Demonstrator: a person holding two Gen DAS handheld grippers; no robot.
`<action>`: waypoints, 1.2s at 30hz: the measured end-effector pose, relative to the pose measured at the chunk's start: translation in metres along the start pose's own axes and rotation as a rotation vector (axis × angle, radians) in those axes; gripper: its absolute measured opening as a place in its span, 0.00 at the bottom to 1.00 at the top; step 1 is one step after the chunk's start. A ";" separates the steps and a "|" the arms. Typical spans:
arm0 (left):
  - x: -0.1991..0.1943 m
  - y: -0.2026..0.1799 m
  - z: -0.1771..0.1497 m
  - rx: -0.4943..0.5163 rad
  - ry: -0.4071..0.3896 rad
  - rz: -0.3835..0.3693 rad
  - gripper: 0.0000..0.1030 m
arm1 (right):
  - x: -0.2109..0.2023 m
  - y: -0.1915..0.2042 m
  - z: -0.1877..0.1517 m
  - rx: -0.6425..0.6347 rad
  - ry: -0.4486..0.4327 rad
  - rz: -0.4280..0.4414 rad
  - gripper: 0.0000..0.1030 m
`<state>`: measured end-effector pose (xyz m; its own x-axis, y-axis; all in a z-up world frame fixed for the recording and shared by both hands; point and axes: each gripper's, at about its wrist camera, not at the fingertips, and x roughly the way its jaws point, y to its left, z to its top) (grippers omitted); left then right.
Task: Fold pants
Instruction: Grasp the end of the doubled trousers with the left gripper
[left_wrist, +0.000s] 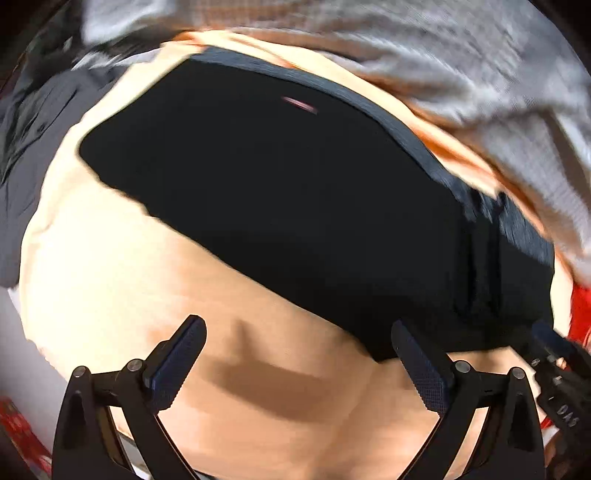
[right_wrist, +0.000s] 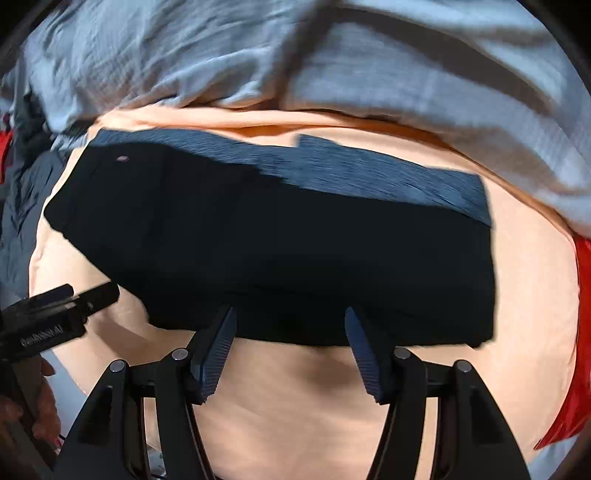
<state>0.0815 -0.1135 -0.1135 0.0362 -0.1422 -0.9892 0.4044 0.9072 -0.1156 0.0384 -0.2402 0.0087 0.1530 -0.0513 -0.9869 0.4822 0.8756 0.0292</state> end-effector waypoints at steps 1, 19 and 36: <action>-0.001 0.008 0.003 -0.015 -0.011 0.000 0.99 | 0.002 0.007 0.004 -0.013 0.002 -0.001 0.63; 0.024 0.113 0.064 -0.319 -0.059 -0.227 0.98 | 0.072 0.044 0.018 -0.052 0.131 -0.018 0.94; 0.045 0.118 0.081 -0.419 -0.083 -0.392 0.93 | 0.067 0.031 0.022 -0.015 0.137 0.011 0.94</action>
<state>0.2050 -0.0445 -0.1643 0.0353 -0.5147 -0.8566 0.0066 0.8573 -0.5148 0.0826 -0.2269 -0.0530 0.0382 0.0236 -0.9990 0.4683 0.8827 0.0387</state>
